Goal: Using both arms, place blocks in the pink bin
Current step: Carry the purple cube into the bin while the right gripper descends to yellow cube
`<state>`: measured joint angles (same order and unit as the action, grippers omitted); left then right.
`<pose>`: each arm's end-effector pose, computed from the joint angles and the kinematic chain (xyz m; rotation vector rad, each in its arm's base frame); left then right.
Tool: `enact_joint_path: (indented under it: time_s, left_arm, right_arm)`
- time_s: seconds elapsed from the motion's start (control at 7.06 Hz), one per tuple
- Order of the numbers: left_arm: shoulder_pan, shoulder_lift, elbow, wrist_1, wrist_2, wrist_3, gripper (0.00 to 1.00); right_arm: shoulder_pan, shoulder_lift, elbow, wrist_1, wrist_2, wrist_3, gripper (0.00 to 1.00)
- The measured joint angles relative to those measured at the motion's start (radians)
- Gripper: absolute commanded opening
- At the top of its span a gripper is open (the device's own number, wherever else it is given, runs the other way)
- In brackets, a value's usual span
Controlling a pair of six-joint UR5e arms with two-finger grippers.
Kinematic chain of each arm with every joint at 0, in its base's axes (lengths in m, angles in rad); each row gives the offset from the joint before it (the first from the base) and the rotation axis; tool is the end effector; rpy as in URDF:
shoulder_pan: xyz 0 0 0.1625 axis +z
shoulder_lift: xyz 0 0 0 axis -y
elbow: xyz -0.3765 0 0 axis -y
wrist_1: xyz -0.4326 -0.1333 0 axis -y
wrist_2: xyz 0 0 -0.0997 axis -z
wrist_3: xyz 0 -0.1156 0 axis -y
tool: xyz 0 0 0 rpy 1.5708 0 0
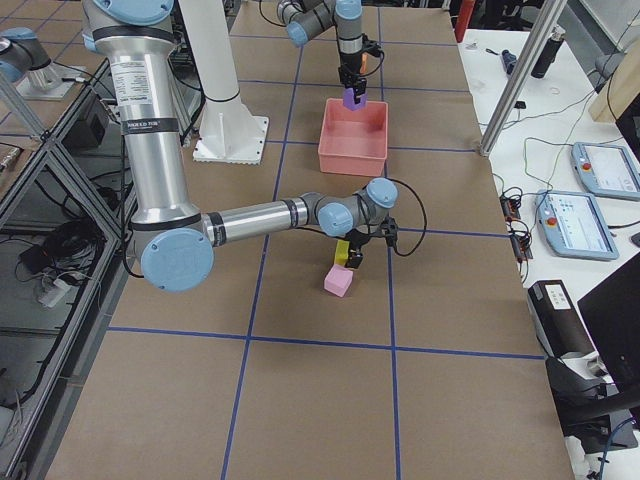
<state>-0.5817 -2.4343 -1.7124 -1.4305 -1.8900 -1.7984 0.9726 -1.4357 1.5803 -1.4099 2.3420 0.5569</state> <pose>0.5034 -0.4471 0.0373 -0.1457 0.9113 -0.6144 -0.2937 -0.5245 0.5223 -0.1747 -0.7998 -0.1567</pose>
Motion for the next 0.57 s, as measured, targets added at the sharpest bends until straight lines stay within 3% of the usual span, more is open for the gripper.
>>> enact_joint_path:
  time_s: [0.14,0.28,0.42,0.57]
  left_arm:
    - [0.012,-0.015,0.026,-0.021,0.005,-0.017,0.00]
    - [0.029,-0.029,0.050,-0.043,0.017,-0.030,0.30]
    - [0.049,-0.038,0.066,-0.064,0.035,-0.034,0.99]
    - [0.062,-0.042,0.076,-0.081,0.045,-0.016,1.00]
  right_arm:
    - [-0.002,-0.001,0.002,0.000,0.002,0.002,0.80]
    - [-0.002,-0.001,0.004,0.001,0.003,0.013,0.52]
    - [-0.003,-0.001,0.006,0.001,0.003,0.028,0.18]
    - [-0.003,0.000,0.008,0.001,0.002,0.036,0.00]
